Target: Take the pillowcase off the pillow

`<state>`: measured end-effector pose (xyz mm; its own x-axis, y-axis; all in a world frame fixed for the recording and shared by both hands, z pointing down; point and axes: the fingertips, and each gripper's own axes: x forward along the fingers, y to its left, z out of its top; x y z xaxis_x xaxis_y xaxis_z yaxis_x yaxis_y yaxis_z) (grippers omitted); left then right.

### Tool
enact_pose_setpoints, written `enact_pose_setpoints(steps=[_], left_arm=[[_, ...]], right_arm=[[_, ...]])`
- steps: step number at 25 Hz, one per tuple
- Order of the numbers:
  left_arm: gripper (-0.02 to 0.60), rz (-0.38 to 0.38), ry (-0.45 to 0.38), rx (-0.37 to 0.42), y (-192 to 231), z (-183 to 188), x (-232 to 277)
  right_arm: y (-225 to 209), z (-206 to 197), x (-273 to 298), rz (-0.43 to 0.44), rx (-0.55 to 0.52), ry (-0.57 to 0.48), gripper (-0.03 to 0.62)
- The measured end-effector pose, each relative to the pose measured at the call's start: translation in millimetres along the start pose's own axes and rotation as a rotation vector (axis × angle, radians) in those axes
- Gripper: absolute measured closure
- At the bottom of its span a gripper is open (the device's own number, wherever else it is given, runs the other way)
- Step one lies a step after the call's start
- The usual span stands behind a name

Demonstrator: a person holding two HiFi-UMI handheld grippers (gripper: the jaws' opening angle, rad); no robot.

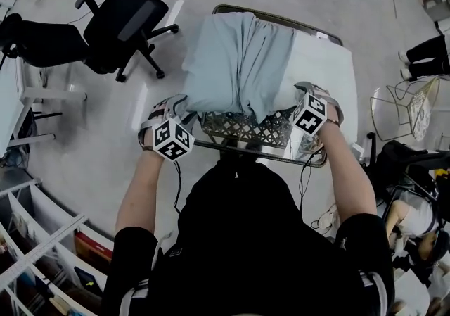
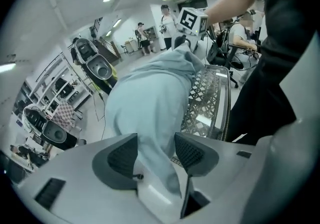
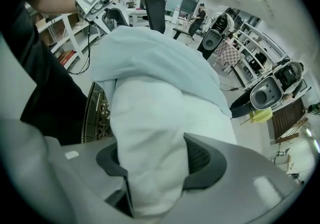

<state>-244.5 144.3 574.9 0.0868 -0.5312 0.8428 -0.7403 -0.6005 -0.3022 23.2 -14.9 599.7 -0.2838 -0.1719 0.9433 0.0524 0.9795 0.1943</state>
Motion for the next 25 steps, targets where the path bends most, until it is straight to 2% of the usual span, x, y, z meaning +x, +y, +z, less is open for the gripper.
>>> enact_pose_setpoints(steps=[2,5,7,11,15,20,23,25], left_arm=[[0.357,-0.005,0.057,0.052,1.0,-7.1,3.4],[0.521,-0.009,0.141,0.143,3.8,-18.7,4.5],[0.562,-0.02,0.164,0.158,7.0,-27.0,3.9],[0.572,-0.002,0.273,0.177,29.2,-67.6,2.0],[0.572,0.029,0.363,0.098,66.1,-123.6,-9.8],[0.572,0.087,0.466,0.073,113.9,-161.2,-10.8],[0.572,0.092,0.453,0.105,123.0,-156.8,-3.5],[0.571,0.092,0.399,0.128,113.9,-140.5,1.6]], right_arm=[[1.0,-1.1,0.2,0.009,0.001,0.014,0.318],[3.0,-3.3,1.3,0.023,-0.004,0.036,0.319],[2.8,-3.2,0.5,0.031,-0.006,0.04,0.321],[-0.7,-4.3,-2.3,0.04,0.007,0.037,0.326],[-4.6,-16.9,-3.3,0.046,0.032,0.055,0.329],[-3.3,-24.0,-4.3,0.054,0.059,0.054,0.329],[-4.9,-25.2,-3.9,0.054,0.079,0.064,0.329],[-6.9,-25.7,-2.3,0.049,0.087,0.085,0.329]])
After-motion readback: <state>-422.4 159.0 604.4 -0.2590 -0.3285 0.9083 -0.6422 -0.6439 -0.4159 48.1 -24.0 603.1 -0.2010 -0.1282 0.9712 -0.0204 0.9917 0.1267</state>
